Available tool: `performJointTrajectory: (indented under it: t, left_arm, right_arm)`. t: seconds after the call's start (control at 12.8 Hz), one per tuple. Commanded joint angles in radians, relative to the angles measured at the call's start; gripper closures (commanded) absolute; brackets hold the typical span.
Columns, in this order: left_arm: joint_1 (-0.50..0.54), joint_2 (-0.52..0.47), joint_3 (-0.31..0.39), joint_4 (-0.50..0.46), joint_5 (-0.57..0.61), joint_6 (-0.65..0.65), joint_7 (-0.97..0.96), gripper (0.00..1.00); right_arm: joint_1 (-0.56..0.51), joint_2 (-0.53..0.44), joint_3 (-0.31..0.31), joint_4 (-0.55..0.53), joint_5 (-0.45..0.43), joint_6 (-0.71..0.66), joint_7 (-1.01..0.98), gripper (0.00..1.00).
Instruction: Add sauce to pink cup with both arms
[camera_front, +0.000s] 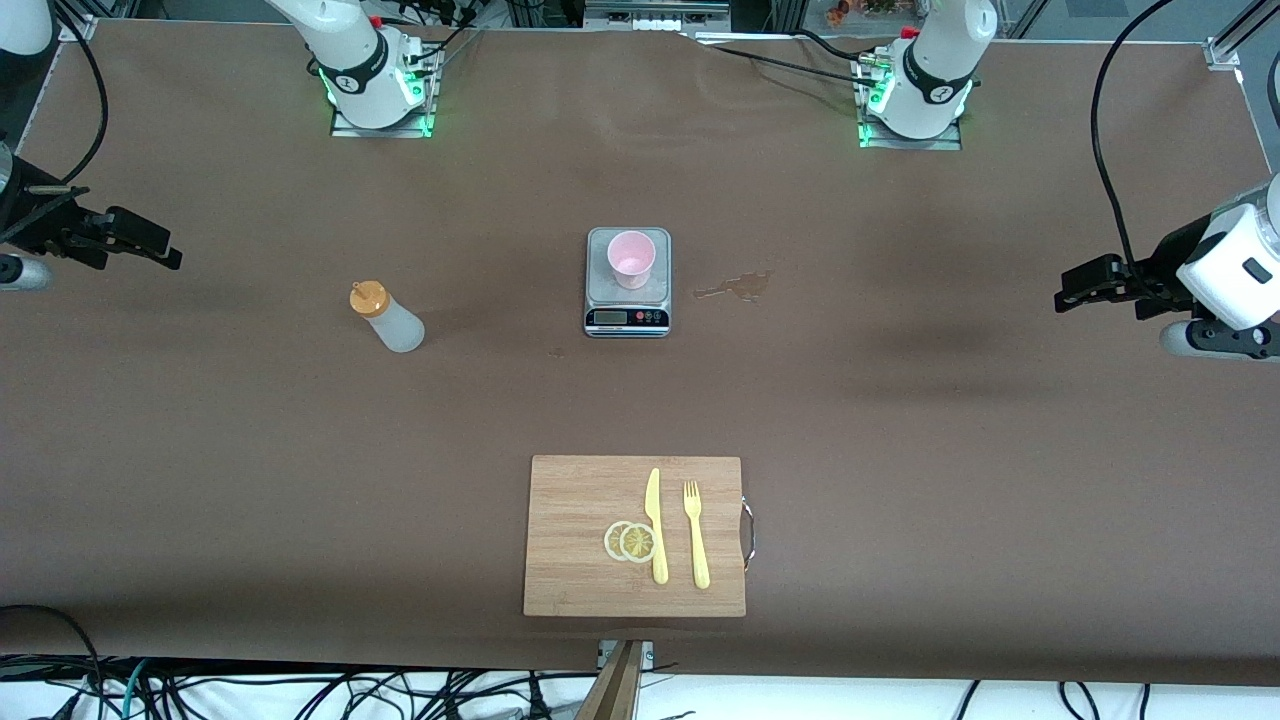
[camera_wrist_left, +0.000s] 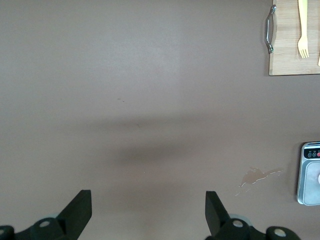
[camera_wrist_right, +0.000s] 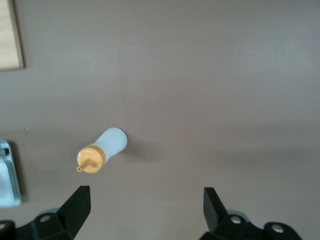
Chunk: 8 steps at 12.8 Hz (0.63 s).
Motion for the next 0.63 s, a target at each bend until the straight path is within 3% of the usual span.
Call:
performJointTrajectory:
  t: [0.0,0.55]
  left_arm:
    - [0.001,0.012,-0.003,0.027,0.02,-0.015,0.002,0.0]
    - [0.001,0.012,-0.003,0.028,0.02,-0.015,0.002,0.0]
  right_arm:
    - [-0.019,-0.018,0.09,0.014,-0.04,-0.02,0.147,0.0]
    - [-0.002,0.007,0.093,0.051,-0.087,-0.028,0.153,0.0]
